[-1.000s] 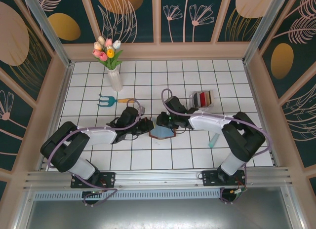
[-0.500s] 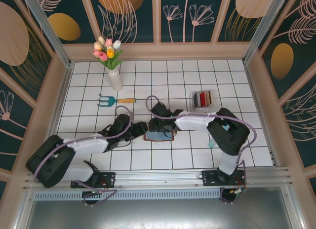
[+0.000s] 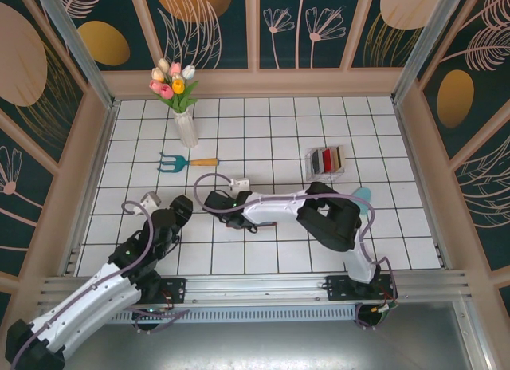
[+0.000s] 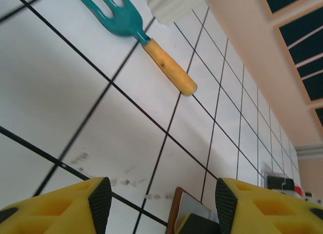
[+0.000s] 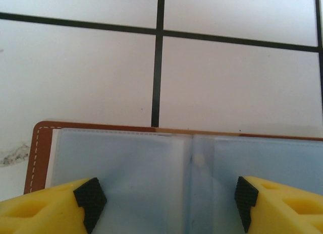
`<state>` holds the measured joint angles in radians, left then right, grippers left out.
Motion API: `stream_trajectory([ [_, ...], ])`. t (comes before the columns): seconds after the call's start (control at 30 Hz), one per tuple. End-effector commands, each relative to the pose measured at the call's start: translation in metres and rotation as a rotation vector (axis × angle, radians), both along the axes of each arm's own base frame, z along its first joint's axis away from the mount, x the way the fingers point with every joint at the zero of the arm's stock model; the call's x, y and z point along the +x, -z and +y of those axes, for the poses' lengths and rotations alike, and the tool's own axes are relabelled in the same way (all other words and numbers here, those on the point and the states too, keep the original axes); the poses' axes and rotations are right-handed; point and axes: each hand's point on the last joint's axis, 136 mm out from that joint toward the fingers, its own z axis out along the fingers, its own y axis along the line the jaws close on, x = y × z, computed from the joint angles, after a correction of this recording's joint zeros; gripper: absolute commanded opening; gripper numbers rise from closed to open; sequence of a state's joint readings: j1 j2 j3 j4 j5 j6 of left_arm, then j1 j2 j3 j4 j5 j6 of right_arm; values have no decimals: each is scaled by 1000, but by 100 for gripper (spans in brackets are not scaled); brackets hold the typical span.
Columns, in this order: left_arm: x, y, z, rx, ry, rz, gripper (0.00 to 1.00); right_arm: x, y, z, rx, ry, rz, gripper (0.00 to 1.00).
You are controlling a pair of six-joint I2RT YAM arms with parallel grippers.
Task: Put the credit cards into the card holder
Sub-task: Open the card holder at the center of the table, then move the storage box to the center of the table.
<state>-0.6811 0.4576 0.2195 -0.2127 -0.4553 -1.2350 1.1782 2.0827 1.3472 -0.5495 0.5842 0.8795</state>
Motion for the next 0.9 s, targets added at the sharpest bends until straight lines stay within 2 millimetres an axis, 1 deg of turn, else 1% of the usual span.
stream_trajectory([
  [0.0,-2,-5,13,86,-34,4,59,-57,75,-67,-295,1,292,77],
  [0.07,1,-15,7,96,0,-14,59,-44,50,-47,-215,-19,262,80],
  [0.1,4,-20,2,103,26,-28,59,-34,30,-34,-156,-30,242,82],
  [0.13,6,-25,-4,111,56,-42,59,-24,7,-21,-93,-52,212,83],
  [0.17,9,-30,-10,115,86,-54,59,-15,-15,-11,-42,-62,175,86],
  [0.23,14,-39,-28,123,165,-68,61,4,-70,7,96,-112,104,89],
  [0.27,16,-43,-36,122,203,-72,61,12,-90,7,138,-113,67,92],
  [0.3,18,-46,-47,122,248,-75,62,22,-113,3,190,-114,32,93],
  [0.33,20,-48,-57,122,293,-72,62,31,-131,-3,240,-125,5,93],
  [0.37,23,-49,-65,120,323,-67,63,41,-144,-16,269,-111,-19,94],
  [0.43,28,-51,-84,110,395,-67,65,67,-165,-60,324,-55,-62,94],
  [0.47,30,-53,-92,101,421,-72,65,80,-171,-85,340,-17,-79,93],
  [0.53,39,-57,-108,88,467,-83,67,106,-190,-144,380,87,-142,93],
  [0.57,43,-59,-115,91,481,-82,69,116,-196,-168,399,119,-171,94],
  [0.6,48,-60,-122,103,500,-74,69,128,-202,-202,434,181,-199,97],
  [0.67,58,-62,-135,123,530,-58,72,144,-200,-246,547,221,-202,98],
  [0.7,64,-61,-142,130,544,-45,72,151,-195,-268,590,259,-194,98],
  [0.73,70,-61,-150,133,559,-35,73,157,-190,-286,621,288,-180,98],
  [0.77,75,-60,-157,134,578,-24,73,162,-186,-294,639,285,-171,98],
  [0.83,85,-56,-173,136,612,4,74,174,-167,-313,649,306,-128,98],
  [0.87,88,-55,-179,131,625,12,74,179,-160,-316,663,305,-107,98],
])
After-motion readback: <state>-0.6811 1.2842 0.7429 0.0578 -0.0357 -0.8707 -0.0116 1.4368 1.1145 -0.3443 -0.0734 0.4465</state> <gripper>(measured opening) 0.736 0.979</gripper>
